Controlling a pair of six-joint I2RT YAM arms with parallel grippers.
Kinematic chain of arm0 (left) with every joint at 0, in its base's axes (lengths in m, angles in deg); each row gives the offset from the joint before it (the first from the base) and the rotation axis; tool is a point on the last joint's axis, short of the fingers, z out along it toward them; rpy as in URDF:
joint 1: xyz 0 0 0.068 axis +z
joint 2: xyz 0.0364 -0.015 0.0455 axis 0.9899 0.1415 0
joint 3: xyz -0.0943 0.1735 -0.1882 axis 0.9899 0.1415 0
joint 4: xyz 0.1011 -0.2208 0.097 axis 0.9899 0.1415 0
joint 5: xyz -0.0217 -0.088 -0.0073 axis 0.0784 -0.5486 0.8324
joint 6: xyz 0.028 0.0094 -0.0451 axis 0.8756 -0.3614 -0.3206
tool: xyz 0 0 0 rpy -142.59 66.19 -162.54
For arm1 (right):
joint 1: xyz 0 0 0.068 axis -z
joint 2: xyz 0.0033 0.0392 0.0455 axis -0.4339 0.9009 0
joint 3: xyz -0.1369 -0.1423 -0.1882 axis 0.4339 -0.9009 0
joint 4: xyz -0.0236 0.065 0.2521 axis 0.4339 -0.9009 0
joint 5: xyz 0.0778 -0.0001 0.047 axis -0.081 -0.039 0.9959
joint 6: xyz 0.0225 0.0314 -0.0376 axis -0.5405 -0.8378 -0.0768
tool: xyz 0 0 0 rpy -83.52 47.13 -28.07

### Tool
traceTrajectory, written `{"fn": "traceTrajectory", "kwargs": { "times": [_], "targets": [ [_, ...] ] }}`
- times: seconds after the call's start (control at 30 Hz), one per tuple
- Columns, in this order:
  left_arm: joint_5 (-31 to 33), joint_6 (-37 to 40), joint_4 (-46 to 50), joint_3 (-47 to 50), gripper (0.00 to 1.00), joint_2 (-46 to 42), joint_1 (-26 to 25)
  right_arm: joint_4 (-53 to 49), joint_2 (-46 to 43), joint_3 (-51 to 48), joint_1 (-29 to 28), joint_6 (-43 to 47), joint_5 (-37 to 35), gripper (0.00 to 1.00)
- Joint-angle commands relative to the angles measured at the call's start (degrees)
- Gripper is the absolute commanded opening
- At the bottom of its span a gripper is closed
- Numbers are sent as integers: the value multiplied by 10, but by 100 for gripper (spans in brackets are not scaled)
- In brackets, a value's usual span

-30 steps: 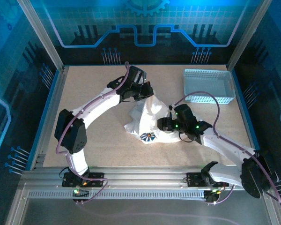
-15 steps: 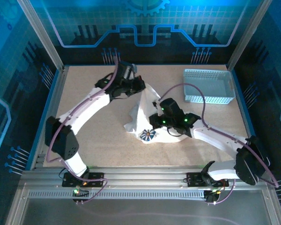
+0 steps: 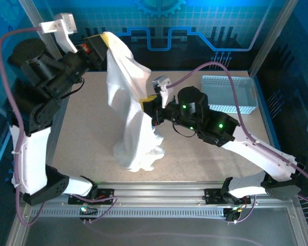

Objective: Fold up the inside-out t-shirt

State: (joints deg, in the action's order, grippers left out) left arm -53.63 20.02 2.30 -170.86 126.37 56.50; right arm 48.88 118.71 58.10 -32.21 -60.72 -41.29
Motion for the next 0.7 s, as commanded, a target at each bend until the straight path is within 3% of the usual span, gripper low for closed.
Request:
{"fn": "traceTrajectory", "kwargs": {
  "times": [0.0, 0.27, 0.37, 0.43, 0.5, 0.6, 0.67],
  "targets": [
    [-25, 17, 11, 21, 0, 79, -38, -50, -51, -90, 34, -53, -50, 0],
    [-94, -59, -76, 113, 0, 266, -175, -33, -241, -464, 198, -199, -30, 0],
    [-139, -79, -58, 87, 25, 353, -199, -43, -296, -559, 279, -212, -3, 0],
    [-135, -85, -12, 67, 33, 382, -197, -57, -311, -588, 324, -207, 3, 0],
    [-101, -92, 7, 105, 49, 365, -183, -71, -301, -598, 372, -197, 25, 15],
    [-69, -105, -28, 249, 61, 274, -145, -94, -268, -580, 403, -179, 21, 43],
    [-23, -110, -44, 356, 66, 198, -117, -97, -250, -556, 399, -159, 16, 54]
  ]
}}
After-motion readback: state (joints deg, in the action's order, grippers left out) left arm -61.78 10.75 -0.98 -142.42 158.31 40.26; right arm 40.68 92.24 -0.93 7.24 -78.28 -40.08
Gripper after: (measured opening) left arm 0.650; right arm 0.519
